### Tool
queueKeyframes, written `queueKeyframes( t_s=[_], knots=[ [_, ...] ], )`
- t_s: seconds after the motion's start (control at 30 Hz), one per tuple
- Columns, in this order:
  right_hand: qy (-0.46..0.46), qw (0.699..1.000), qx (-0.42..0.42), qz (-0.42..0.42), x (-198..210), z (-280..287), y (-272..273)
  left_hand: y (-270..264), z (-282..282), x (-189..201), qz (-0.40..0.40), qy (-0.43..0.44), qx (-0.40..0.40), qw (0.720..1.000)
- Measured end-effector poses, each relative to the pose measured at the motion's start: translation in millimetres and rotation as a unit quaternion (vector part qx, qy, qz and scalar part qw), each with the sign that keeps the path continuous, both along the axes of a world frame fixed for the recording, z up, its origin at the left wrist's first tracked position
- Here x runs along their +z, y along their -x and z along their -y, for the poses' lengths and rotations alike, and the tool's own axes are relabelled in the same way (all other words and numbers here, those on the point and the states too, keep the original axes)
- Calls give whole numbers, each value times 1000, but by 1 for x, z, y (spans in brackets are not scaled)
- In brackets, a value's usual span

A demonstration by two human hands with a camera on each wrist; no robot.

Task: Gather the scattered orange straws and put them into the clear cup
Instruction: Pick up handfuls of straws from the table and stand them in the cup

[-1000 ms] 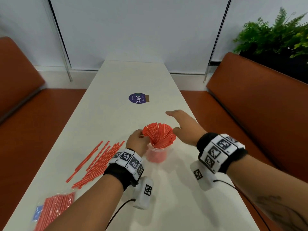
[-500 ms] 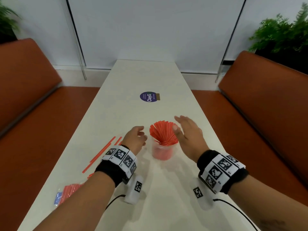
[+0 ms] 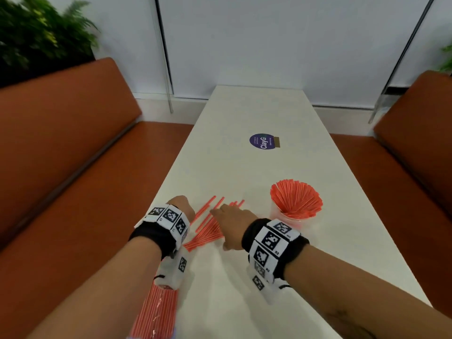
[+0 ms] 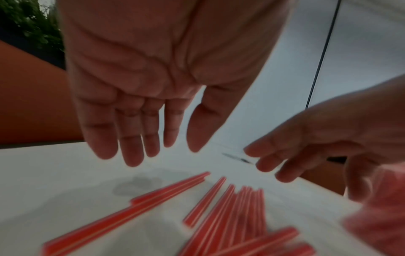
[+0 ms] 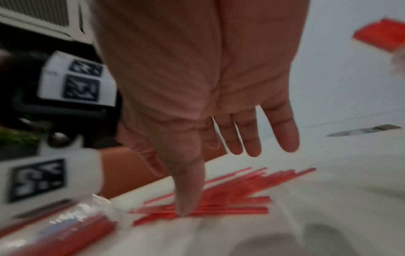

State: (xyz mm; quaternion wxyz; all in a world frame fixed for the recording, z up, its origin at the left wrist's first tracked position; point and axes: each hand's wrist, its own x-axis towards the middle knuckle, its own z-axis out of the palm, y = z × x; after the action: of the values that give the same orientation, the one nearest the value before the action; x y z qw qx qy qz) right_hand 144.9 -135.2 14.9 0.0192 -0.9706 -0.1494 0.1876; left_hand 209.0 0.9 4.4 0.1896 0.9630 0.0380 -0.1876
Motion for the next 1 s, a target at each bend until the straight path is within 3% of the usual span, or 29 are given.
queueKeyframes(
  t_s=[0.13, 0.27, 0.47, 0.57, 0.73, 1.0],
  knots=[
    [3, 996, -83, -22, -16, -5, -26, 4, -5, -11, -34, -58, -43, 997],
    [-8, 997, -82, -7, -25, -5, -37, 4, -3, -14, -28, -69, -98, 992],
    [3, 997, -62, 46, -25, -3, -35, 13, 12, -10, -42, -18, -137, 990],
    [41, 997, 10, 70, -24, -6, -41, 15, 15, -11, -9, -13, -122, 992],
    [110, 990, 88, 25, -19, -14, -54, 12, 8, -3, 21, 21, -37, 999],
    [116, 990, 58, -60, -21, -18, -46, 11, -11, -8, 8, 151, 62, 986]
  ],
)
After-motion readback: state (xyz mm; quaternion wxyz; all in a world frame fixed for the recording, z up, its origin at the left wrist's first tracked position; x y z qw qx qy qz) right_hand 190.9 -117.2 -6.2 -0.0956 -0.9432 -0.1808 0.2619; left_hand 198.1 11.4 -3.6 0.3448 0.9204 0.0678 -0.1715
